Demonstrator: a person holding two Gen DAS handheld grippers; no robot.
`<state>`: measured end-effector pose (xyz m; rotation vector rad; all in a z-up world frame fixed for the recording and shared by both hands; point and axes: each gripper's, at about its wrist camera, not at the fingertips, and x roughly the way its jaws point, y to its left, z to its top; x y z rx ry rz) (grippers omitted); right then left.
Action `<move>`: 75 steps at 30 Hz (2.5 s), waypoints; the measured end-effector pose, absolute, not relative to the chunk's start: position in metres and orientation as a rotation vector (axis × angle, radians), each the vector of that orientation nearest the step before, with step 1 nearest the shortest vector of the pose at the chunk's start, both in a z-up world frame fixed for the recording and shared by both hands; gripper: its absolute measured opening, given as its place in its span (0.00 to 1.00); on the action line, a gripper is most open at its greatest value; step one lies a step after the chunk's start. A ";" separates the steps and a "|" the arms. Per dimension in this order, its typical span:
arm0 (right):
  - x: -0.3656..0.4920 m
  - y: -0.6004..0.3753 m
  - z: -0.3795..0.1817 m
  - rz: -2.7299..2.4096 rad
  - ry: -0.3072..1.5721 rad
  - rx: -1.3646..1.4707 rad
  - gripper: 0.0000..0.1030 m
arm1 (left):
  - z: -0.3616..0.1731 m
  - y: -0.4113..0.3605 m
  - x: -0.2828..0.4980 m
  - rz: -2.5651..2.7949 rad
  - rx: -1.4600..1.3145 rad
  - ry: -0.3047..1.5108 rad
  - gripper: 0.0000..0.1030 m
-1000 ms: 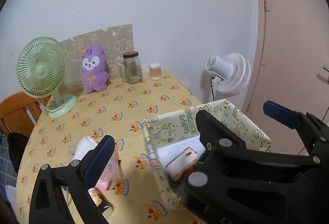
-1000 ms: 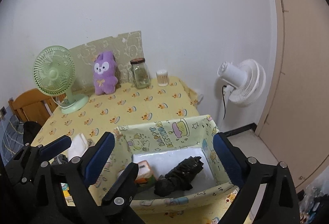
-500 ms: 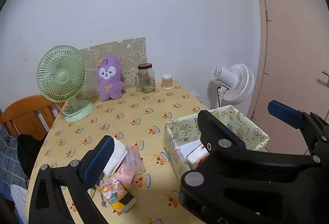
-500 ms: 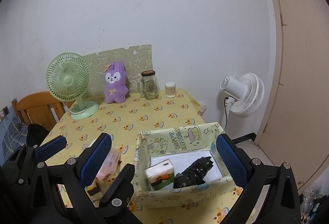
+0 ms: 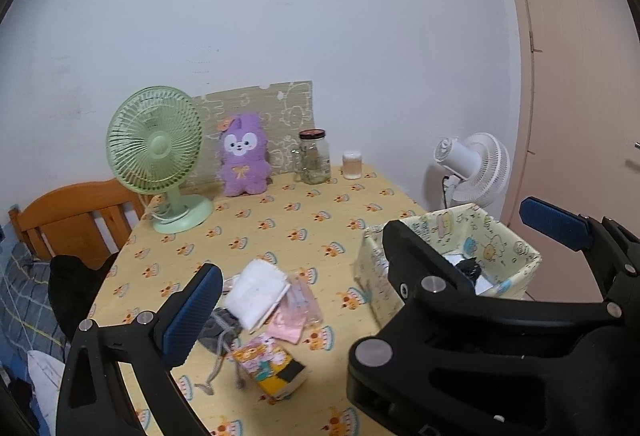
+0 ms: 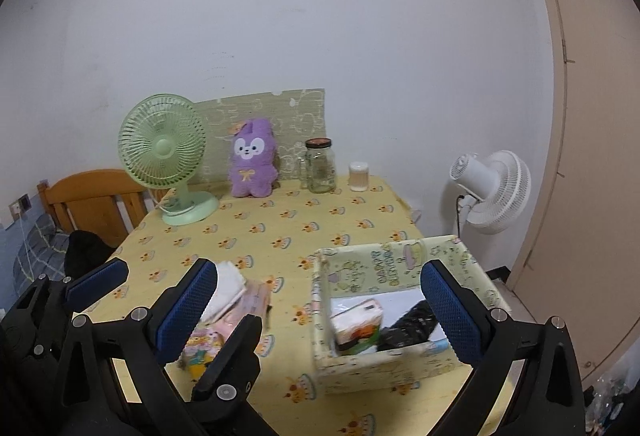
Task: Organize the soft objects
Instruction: 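Move both grippers back to the remaining soft items, then grasp the yellow cartoon-print pack with the right gripper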
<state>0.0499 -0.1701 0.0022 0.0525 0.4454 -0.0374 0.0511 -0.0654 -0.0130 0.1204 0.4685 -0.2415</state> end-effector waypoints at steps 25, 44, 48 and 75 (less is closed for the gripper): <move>0.083 -0.094 -0.074 0.118 0.534 0.036 0.99 | -0.088 0.006 0.072 -0.116 0.077 0.575 0.99; 0.119 -0.061 -0.137 0.215 0.706 -0.009 0.92 | -0.146 0.030 0.094 -0.099 0.101 0.738 0.92; 0.125 -0.054 -0.152 0.206 0.755 -0.019 0.87 | -0.158 0.031 0.097 -0.112 0.110 0.778 0.92; 0.126 -0.051 -0.117 0.210 0.650 -0.091 0.50 | -0.135 0.041 0.120 -0.074 0.109 0.729 0.92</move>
